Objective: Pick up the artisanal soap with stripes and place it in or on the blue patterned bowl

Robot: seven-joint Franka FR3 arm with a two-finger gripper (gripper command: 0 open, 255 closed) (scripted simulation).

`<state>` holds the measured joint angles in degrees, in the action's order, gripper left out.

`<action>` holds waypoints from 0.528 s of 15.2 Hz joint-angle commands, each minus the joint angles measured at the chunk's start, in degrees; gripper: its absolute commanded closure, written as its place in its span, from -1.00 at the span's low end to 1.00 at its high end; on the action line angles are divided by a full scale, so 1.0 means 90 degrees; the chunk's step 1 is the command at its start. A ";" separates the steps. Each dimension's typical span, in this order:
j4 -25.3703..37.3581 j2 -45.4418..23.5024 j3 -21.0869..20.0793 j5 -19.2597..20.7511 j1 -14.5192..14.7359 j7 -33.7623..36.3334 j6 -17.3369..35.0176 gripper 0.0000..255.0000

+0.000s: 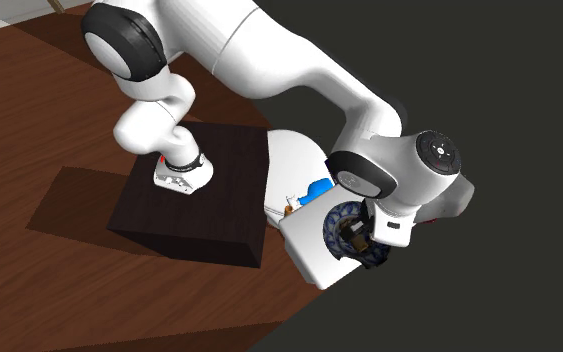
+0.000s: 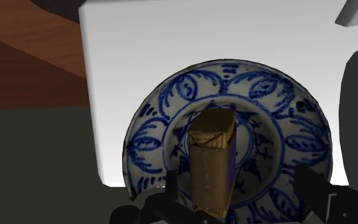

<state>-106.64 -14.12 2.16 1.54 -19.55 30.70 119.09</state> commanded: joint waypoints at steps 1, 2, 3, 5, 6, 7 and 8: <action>0.0122 0.0073 -0.0002 0.0000 0.0004 0.0000 -0.0195 -1.00; 0.0253 0.0138 -0.0003 0.0001 0.0008 0.0000 -0.0391 -1.00; 0.0394 0.0195 -0.0005 0.0001 0.0011 0.0001 -0.0589 -1.00; 0.0511 0.0235 -0.0006 0.0001 0.0014 0.0000 -0.0746 -1.00; 0.0510 0.0236 -0.0006 0.0001 0.0014 0.0000 -0.0746 -1.00; 0.0511 0.0235 -0.0006 0.0001 0.0014 0.0000 -0.0746 -1.00; 0.0511 0.0235 -0.0006 0.0001 0.0014 0.0000 -0.0746 -1.00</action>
<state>-102.12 -12.04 2.10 1.55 -19.42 30.72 112.51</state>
